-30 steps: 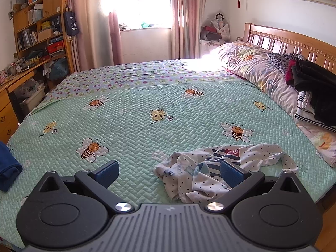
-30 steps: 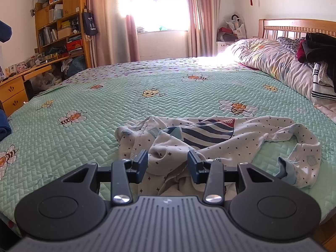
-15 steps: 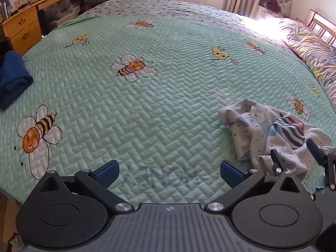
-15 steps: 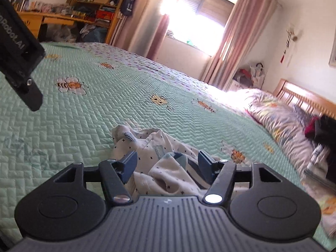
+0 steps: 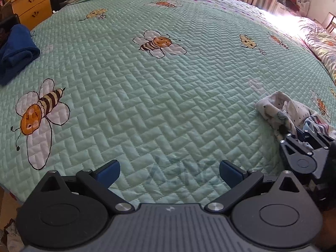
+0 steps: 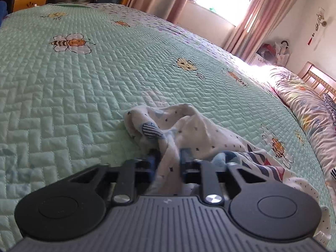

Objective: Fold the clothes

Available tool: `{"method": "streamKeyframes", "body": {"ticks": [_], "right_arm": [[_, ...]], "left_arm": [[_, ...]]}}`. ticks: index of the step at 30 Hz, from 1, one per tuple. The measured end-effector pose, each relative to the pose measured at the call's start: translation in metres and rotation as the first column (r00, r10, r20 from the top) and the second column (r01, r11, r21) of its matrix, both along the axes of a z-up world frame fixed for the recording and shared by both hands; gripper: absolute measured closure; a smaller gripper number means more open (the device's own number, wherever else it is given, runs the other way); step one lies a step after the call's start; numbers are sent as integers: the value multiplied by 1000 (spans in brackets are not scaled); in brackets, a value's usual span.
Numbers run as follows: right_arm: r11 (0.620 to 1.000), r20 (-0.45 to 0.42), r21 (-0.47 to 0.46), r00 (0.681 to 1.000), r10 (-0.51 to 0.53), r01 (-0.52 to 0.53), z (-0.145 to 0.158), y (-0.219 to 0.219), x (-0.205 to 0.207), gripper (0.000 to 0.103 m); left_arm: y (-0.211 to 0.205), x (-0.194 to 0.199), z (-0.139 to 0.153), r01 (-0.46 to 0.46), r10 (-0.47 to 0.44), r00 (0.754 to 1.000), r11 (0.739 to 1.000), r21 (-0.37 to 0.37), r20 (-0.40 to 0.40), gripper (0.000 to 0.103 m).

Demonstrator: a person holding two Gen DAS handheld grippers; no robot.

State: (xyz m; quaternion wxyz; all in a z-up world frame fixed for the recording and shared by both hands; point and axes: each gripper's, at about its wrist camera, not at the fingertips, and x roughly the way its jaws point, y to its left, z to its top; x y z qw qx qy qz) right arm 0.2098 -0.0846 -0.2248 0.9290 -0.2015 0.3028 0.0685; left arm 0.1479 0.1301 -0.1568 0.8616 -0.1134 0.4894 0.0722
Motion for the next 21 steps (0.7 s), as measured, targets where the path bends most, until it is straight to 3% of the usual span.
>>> {"method": "streamKeyframes", "body": {"ticks": [3, 7, 10, 12, 13, 14, 15, 18, 21], "right_arm": [[980, 4, 198, 999, -31, 30, 32, -21, 0, 89], [922, 139, 381, 990, 12, -64, 115, -31, 1, 90], [809, 264, 554, 963, 53, -196, 194, -41, 2, 90], [726, 313, 640, 948, 56, -254, 230, -46, 1, 83], [699, 304, 664, 950, 74, -267, 238, -44, 5, 58], [682, 273, 679, 956, 108, -271, 241, -41, 11, 11], [678, 216, 685, 963, 161, -268, 234, -36, 20, 2], [705, 97, 679, 977, 190, -205, 194, -29, 16, 9], [685, 39, 720, 991, 125, -115, 149, -49, -16, 9]], "left_arm": [[2, -2, -3, 6, -5, 1000, 1000, -22, 9, 2], [7, -5, -4, -11, 11, 1000, 999, -41, 10, 2], [14, -12, 5, -33, 35, 999, 998, -47, 34, 2], [20, -17, 14, -54, 57, 997, 997, -52, 56, 2], [23, -19, 18, -63, 67, 996, 996, -56, 67, 2], [26, -21, 22, -70, 75, 994, 996, -60, 77, 2], [28, -24, 26, -75, 80, 993, 995, -61, 85, 2], [30, -32, 31, -72, 76, 992, 996, -50, 99, 1], [30, -36, 27, -67, 71, 994, 997, -42, 88, 1]]}}
